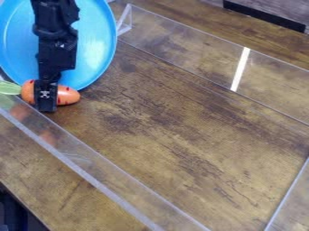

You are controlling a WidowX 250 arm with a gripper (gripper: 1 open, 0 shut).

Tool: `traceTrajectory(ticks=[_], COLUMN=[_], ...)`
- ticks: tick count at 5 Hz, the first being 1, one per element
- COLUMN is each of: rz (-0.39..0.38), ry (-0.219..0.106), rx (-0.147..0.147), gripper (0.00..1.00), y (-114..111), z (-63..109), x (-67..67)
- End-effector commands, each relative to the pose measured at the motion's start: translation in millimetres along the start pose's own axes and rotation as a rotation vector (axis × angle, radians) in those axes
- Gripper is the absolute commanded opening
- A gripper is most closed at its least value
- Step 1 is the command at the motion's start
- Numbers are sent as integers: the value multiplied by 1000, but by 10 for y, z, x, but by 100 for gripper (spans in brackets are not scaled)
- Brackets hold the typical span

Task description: Put the carrot in the blue tray

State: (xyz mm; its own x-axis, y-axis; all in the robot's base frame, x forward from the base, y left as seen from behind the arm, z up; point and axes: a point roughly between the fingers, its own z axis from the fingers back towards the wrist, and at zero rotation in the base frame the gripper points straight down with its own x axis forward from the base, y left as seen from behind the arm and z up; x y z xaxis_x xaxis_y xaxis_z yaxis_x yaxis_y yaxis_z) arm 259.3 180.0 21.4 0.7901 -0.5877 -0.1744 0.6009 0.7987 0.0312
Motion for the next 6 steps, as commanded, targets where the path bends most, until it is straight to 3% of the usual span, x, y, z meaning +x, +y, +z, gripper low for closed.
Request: traceTrajectory(ticks=[1,3,6], rz=[39,72,134], ry=[-16,-53,-108], rx=[12,8,-21], gripper=[100,100,100], y=[81,149,159], z=[1,-10,-42], x=[-70,-82,-23])
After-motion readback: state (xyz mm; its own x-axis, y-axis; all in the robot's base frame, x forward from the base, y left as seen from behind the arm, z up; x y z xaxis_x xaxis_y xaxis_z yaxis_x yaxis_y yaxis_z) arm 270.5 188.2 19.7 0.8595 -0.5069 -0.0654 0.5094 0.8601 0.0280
